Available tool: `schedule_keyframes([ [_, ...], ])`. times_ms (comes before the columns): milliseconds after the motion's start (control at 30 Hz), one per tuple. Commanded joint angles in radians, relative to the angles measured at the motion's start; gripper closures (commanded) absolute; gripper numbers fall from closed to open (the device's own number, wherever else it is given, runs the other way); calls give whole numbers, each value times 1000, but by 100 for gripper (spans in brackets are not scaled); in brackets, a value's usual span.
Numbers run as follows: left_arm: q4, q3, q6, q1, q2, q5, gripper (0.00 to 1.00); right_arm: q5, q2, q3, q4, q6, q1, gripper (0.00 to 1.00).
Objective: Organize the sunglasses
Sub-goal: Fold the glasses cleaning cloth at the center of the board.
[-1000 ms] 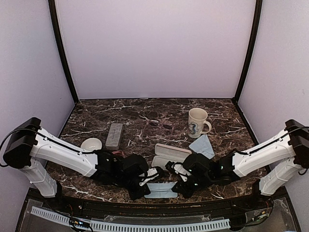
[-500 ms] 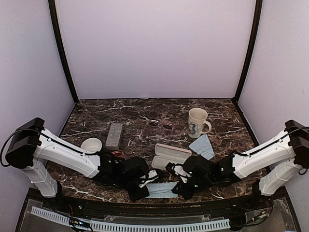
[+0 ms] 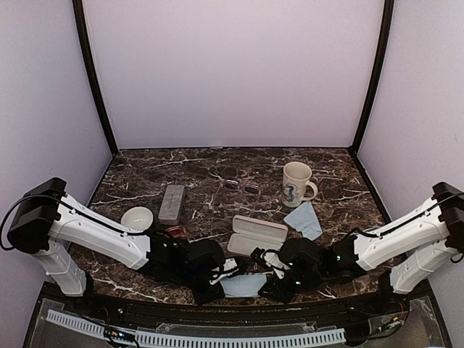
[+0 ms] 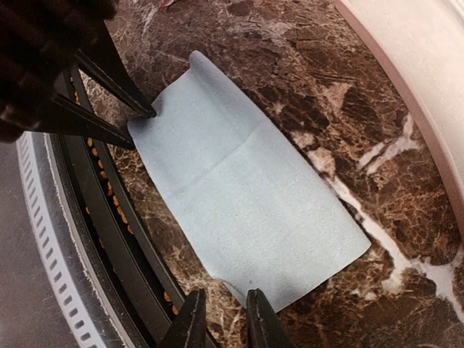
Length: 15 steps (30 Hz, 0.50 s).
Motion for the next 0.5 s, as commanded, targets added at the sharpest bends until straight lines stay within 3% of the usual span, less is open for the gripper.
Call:
schedule_keyframes([
  [0,-82,8,-8,-20,-50,-1,78,-13,-35,-20,25,17,17,77],
  [200,-141,8,3,-21,-102,2,62,111,-113,-20,-54,67,6,70],
  [467,-76,-11,-19,85,-127,58,44,98,-109,7,-82,108,-120,54],
])
